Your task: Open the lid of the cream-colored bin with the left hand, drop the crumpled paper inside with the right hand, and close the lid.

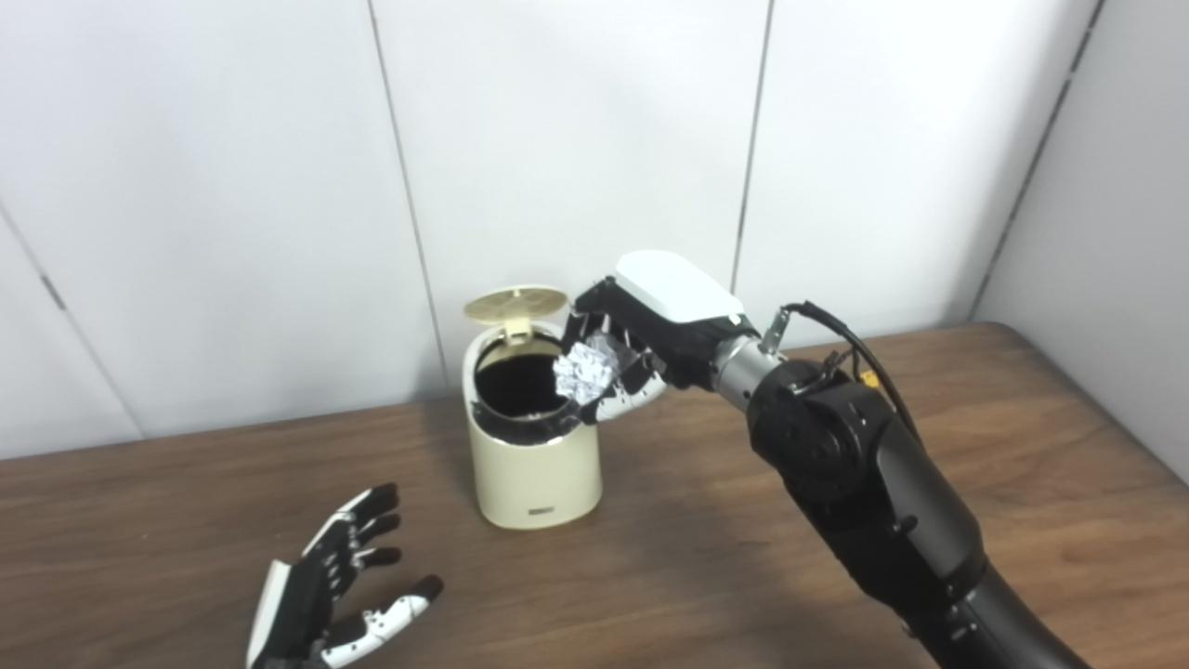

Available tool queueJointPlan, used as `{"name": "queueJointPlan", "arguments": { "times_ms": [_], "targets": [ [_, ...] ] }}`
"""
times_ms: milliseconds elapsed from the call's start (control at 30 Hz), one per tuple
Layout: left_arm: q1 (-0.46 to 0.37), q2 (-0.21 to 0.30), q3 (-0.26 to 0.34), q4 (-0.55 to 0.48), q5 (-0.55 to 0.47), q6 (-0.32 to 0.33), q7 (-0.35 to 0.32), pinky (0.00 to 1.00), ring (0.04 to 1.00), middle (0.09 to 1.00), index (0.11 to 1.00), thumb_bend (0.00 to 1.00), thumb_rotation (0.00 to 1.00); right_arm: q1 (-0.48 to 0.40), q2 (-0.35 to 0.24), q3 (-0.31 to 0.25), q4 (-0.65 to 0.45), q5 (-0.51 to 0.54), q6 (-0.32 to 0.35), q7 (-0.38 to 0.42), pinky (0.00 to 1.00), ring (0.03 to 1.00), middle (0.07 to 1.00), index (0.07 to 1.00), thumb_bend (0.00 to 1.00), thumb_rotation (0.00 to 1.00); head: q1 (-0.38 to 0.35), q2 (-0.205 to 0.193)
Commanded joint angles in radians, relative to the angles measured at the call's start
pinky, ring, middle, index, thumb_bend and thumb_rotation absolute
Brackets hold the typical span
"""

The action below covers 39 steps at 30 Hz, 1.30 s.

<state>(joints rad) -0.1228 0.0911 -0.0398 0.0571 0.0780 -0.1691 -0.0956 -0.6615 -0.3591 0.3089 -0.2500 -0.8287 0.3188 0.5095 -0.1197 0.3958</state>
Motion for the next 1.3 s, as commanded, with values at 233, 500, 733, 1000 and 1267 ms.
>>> {"name": "queueJointPlan", "arguments": {
  "times_ms": [233,500,733,1000,1267],
  "targets": [
    [-0.018,-0.019,-0.008,-0.004,0.010,-0.058,0.019,0.69,0.815,0.856,0.875,0.69,0.09,-0.064,0.012,-0.022,0.031,-0.004,-0.031,-0.042,0.37,0.397,0.504,0.490,0.52,0.00,0.035,-0.001],
    [-0.015,-0.026,-0.009,-0.004,0.017,-0.054,0.025,0.67,0.821,0.859,0.876,0.69,0.09,-0.080,0.021,-0.014,0.102,-0.028,-0.039,-0.093,0.67,0.427,0.495,0.478,0.52,0.00,0.041,-0.003],
    [-0.015,-0.030,-0.008,0.000,0.016,-0.059,0.026,0.68,0.821,0.859,0.875,0.69,0.08,-0.087,0.035,-0.019,0.150,-0.024,-0.044,-0.128,0.58,0.429,0.501,0.470,0.52,0.00,0.046,-0.003],
    [-0.014,-0.034,-0.009,0.000,0.024,-0.051,0.028,0.63,0.812,0.857,0.875,0.71,0.10,-0.098,0.046,-0.013,0.183,-0.015,-0.062,-0.179,0.58,0.420,0.506,0.476,0.52,0.00,0.050,-0.001],
    [-0.014,-0.037,-0.010,-0.001,0.023,-0.045,0.027,0.63,0.816,0.863,0.874,0.71,0.10,-0.104,0.075,-0.015,0.173,0.003,-0.068,-0.194,0.32,0.411,0.508,0.492,0.50,0.00,0.052,-0.001]
  ]
}}
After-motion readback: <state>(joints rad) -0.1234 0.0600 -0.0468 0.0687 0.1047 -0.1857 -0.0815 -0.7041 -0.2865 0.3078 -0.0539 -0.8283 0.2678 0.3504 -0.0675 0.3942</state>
